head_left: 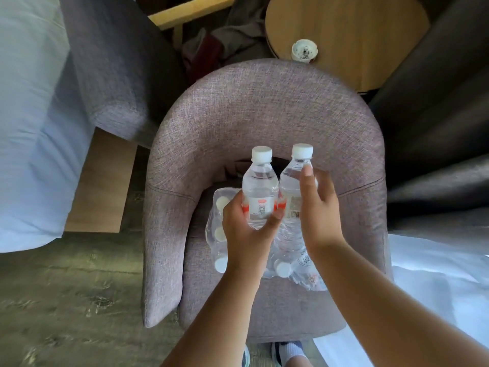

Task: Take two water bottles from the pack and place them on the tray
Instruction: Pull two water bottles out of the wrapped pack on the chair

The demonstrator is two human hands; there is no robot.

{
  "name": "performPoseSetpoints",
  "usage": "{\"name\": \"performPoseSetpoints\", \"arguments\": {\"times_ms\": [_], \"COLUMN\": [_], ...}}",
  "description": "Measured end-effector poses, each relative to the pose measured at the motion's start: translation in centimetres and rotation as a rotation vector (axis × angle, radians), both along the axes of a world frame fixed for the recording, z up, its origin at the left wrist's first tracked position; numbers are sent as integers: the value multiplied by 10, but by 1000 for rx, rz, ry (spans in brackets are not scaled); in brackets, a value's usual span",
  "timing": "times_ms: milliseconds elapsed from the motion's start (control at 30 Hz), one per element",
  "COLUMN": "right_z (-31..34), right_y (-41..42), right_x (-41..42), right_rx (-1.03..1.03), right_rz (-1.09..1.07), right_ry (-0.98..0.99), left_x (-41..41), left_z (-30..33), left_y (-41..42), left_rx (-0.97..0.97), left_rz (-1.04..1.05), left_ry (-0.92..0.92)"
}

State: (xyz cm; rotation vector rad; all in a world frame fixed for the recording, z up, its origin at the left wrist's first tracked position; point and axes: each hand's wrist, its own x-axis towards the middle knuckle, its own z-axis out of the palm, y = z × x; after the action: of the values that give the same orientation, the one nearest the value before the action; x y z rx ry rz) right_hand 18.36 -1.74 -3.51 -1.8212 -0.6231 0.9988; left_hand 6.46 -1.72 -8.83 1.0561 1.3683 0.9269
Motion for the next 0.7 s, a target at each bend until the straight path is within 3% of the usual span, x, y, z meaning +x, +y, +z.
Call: {"name": "performPoseSetpoints", "arguments": {"times_ms": [333, 500, 700], "right_z": [-5, 7, 54], "right_y": [-5, 1, 10], "right_x": [0, 5, 3], "right_rx": [5, 8, 37], "right_rz": [43, 111, 102], "right_ry": [-69, -70, -51], "left_x": [-3, -7, -12], "left_z": [9, 22, 75], "left_y": [3, 20, 29], "left_rx": [-61, -68, -92], "left_rz": [-13, -115, -118], "left_ry": [11, 112, 23]}}
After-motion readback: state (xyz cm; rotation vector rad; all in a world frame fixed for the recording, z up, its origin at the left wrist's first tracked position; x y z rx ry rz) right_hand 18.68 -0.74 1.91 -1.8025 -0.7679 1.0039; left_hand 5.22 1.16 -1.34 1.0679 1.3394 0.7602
